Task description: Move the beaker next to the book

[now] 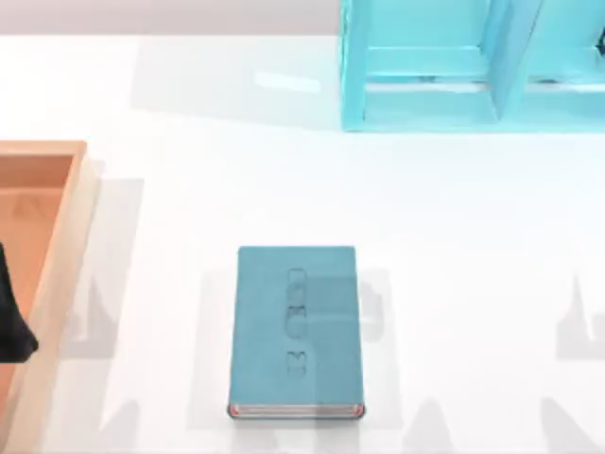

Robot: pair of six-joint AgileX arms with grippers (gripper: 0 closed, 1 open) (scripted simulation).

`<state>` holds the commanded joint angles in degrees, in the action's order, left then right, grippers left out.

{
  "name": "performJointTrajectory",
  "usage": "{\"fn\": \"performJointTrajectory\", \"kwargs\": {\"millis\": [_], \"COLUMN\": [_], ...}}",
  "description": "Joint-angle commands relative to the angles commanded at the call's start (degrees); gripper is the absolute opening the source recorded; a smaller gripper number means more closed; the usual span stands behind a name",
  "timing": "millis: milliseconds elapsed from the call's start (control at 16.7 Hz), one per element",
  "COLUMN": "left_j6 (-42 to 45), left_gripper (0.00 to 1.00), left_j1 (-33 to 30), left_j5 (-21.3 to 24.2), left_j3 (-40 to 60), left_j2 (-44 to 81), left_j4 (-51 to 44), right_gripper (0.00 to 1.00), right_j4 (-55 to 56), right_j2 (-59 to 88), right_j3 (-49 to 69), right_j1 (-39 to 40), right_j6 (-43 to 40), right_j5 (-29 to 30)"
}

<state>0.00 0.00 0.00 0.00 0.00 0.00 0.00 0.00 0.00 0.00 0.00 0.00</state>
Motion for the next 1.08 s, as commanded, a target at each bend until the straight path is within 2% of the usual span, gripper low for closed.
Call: {"fn": "performJointTrajectory", "kwargs": {"millis": [240, 480, 720, 1080], "left_j6": [0.0, 0.0, 0.0, 0.0], "left_gripper": [1.0, 1.0, 1.0, 1.0], "left_j1": [0.0, 0.0, 0.0, 0.0], "left_j5": [0.0, 0.0, 0.0, 0.0], "left_j3": [0.0, 0.0, 0.0, 0.0], "left_j2": [0.0, 0.0, 0.0, 0.0], "left_j4": [0.0, 0.0, 0.0, 0.0], "right_gripper": [1.0, 1.0, 1.0, 1.0], "right_j4": [-1.1, -7.4, -17.8, -37.8], "right_j2": [1.6, 10.9, 26.3, 55.9], "right_j3": [1.4, 9.3, 22.4, 47.5], "right_j1": [-0.4, -2.3, -5.5, -11.6], "right_j6": [-1.6, -11.2, -27.2, -57.6], "right_j5": [0.0, 0.1, 0.1, 0.1]}}
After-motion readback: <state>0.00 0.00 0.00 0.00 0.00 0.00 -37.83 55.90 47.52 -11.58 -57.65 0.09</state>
